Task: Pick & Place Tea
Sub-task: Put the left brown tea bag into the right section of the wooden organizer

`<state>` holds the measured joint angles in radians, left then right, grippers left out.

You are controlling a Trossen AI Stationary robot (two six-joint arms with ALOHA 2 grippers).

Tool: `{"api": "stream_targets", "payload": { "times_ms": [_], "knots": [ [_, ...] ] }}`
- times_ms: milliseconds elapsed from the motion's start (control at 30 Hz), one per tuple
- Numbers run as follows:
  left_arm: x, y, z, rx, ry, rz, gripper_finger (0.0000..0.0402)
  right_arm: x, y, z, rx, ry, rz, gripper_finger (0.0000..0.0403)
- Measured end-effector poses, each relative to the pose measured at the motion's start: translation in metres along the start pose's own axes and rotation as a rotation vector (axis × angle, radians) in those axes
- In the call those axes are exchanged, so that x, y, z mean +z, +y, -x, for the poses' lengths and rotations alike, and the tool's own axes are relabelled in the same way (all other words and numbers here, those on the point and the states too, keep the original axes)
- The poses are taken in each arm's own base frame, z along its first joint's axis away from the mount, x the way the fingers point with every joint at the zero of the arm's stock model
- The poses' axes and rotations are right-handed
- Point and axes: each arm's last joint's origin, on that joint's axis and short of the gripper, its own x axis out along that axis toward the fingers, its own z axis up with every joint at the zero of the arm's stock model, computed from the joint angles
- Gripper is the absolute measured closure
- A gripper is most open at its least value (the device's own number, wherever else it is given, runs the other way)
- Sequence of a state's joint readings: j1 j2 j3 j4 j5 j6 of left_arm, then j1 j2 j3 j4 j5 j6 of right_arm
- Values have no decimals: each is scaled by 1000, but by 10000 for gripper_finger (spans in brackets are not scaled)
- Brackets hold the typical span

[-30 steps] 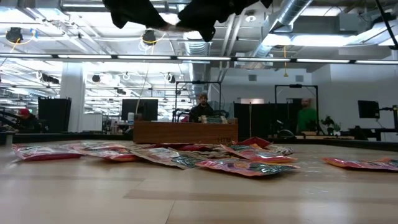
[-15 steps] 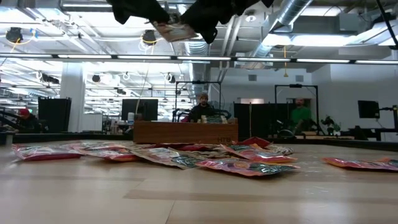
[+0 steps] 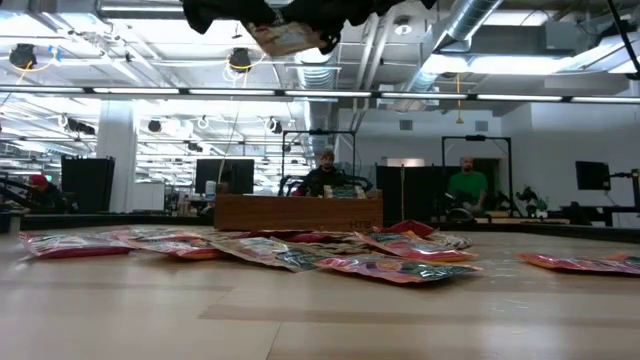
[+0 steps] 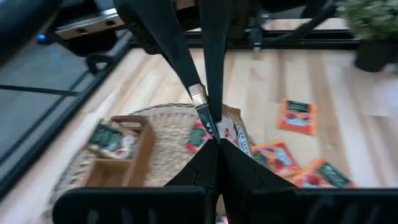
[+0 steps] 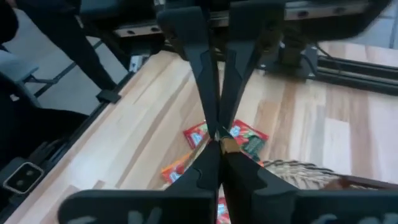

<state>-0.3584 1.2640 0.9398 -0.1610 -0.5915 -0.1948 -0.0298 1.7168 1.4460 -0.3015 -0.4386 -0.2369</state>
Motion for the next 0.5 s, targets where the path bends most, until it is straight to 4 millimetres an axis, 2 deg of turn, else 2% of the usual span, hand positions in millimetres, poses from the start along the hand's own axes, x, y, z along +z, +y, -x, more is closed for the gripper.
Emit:
{"api": "stream_targets", "payload": {
  "times_ms": [167, 333, 500],
  "knots": [
    [1, -2, 0, -47, -3, -23, 387, -1, 2, -1, 6, 11, -4, 402],
    [0, 1, 0, 34, -3, -19, 330, -5, 0, 1, -29, 54, -24, 403],
    [-4, 4, 3, 141, 13, -37, 276, -6, -2, 14, -44, 90, -57, 403]
  ]
}}
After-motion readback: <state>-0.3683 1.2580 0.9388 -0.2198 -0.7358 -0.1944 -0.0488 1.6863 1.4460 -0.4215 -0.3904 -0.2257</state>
